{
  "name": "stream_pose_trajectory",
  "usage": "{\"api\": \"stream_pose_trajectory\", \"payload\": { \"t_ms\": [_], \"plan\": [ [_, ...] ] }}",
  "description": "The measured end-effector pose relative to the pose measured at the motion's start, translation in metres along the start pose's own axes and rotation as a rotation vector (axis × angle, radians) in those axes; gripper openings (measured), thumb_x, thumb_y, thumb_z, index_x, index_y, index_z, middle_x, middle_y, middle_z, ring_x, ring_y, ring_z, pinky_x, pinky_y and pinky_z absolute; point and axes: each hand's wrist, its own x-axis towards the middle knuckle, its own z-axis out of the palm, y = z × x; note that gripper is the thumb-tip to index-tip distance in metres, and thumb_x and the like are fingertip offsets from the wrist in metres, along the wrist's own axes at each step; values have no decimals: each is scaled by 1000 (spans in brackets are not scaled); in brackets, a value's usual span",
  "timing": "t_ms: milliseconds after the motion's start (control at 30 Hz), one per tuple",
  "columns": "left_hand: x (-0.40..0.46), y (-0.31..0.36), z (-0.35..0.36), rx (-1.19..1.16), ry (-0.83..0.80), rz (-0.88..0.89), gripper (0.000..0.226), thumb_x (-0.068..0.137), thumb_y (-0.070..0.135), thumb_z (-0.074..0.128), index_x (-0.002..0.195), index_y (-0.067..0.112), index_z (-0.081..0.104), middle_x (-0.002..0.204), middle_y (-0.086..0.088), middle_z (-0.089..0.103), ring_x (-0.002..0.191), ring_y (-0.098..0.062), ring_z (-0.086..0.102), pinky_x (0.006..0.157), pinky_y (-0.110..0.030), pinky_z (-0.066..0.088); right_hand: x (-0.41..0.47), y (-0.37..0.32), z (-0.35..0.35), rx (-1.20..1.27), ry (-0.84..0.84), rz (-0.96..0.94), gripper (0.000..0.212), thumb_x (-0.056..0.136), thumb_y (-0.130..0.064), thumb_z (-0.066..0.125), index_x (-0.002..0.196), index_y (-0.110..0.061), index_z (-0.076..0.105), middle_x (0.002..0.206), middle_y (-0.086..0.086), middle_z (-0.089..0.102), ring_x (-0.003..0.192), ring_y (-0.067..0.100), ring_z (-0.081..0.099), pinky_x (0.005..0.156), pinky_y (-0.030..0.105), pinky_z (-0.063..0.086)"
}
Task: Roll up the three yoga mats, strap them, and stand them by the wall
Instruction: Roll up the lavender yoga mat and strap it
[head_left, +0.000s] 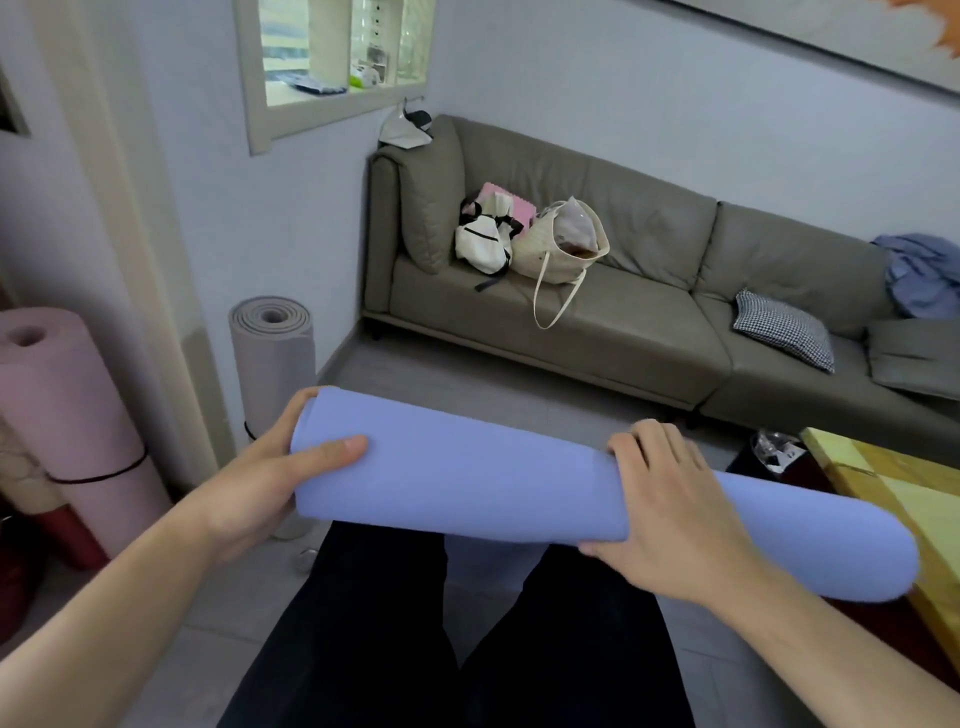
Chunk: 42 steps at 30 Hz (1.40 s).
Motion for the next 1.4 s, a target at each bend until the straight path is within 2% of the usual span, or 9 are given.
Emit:
{"api": "stream_pose_trajectory", "payload": {
  "t_ms": [167,300,567,833,900,1033,1133,1333,1400],
  "plan": [
    [-6,-8,-11,60,-67,20,63,74,17,82,129,30,53,123,-5,69,107,-25,70,87,-49,53,3,12,-19,443,-534,152,109,44,-77,84,129,-46,23,127,-17,52,111,13,56,94,36,51],
    [-2,-7,-12,108,-140,7,72,76,17,85,135,27,45,142,-13,61,127,-41,60,103,-63,47,3,0,-14,279,-411,55,89,48,-83,76,118,-48,35,113,-26,50,104,8,55,82,35,48],
    [-2,1,5,232,-35,-38,75,71,62,84,134,43,48,135,0,69,121,-30,68,113,-59,46,-2,-10,-9,136,-297,95,78,58,-87,71,107,-38,36,106,-19,49,99,13,52,75,35,39],
    [-11,4,-11,149,-63,-25,57,77,32,81,128,30,56,131,-15,65,105,-25,70,90,-46,50,0,-25,-13,130,-244,110,68,71,-77,69,110,-33,33,107,-15,59,97,19,63,71,38,37],
    [-13,14,-19,295,-93,-13,63,72,36,86,129,33,58,126,-7,69,106,-21,70,91,-45,53,-2,-31,-13,112,-159,69,62,76,-72,67,107,-33,31,106,-15,59,96,20,64,69,38,34],
    [-10,37,-18,1039,-188,169,77,58,62,92,127,49,60,126,26,64,117,1,60,99,-29,50,-18,-44,13,73,5,-18,66,55,-51,85,99,-24,43,81,-6,62,67,23,63,53,35,39],
    [-8,13,36,1591,-352,208,96,55,84,75,137,45,43,132,26,50,121,-4,51,103,-28,43,-35,-63,33,79,20,-12,67,50,-40,87,104,-17,55,83,1,63,68,27,62,57,40,52],
    [-2,-60,106,1841,-416,414,76,36,58,76,100,25,53,86,3,60,67,-23,61,57,-35,36,-68,-82,57,100,-154,39,81,40,-52,92,105,-17,58,88,2,58,73,28,57,67,40,54],
    [1,-60,108,1855,-397,400,71,49,54,74,109,26,49,97,5,59,81,-24,63,65,-36,38,-72,-80,55,122,-219,45,95,42,-65,89,116,-16,55,97,2,58,81,27,57,75,41,53]
  ]
}}
